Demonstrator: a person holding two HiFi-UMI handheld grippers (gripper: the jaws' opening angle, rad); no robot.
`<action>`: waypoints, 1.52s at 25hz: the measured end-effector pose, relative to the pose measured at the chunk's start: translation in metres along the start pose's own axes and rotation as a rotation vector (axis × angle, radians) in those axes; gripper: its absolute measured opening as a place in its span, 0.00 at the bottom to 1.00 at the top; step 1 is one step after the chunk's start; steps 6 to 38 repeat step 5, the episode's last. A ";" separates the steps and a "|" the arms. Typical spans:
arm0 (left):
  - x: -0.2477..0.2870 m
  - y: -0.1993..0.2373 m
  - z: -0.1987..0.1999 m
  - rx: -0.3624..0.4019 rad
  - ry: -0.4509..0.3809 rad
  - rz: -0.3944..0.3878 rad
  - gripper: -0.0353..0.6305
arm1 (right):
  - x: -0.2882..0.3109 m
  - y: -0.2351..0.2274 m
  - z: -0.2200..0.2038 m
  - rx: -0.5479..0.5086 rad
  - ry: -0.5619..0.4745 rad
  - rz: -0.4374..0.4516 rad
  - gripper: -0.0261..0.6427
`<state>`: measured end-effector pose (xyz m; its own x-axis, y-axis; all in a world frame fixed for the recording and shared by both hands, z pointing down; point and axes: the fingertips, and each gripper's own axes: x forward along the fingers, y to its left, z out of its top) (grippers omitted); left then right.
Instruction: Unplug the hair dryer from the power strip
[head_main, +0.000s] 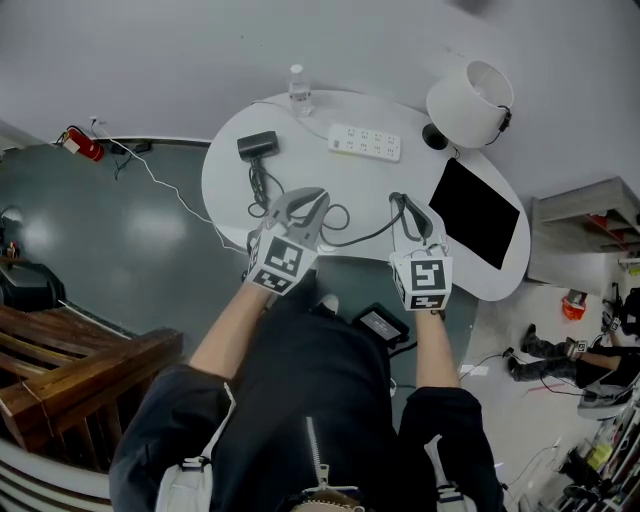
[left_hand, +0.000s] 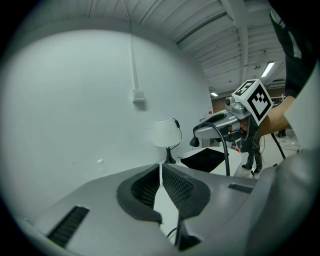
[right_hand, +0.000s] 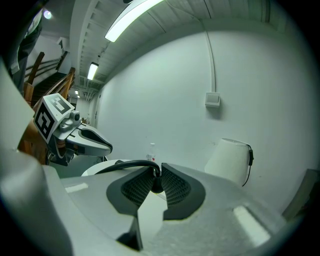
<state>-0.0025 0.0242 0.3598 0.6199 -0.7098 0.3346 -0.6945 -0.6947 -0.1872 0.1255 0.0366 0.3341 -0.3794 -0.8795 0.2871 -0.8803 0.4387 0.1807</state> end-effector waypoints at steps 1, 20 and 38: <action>0.001 0.001 0.000 0.000 0.000 0.000 0.09 | 0.001 0.000 0.000 0.001 0.001 0.001 0.11; 0.002 0.002 -0.002 -0.004 0.004 -0.001 0.09 | 0.003 0.002 0.002 0.007 0.008 0.007 0.11; 0.002 0.002 -0.002 -0.004 0.004 -0.001 0.09 | 0.003 0.002 0.002 0.007 0.008 0.007 0.11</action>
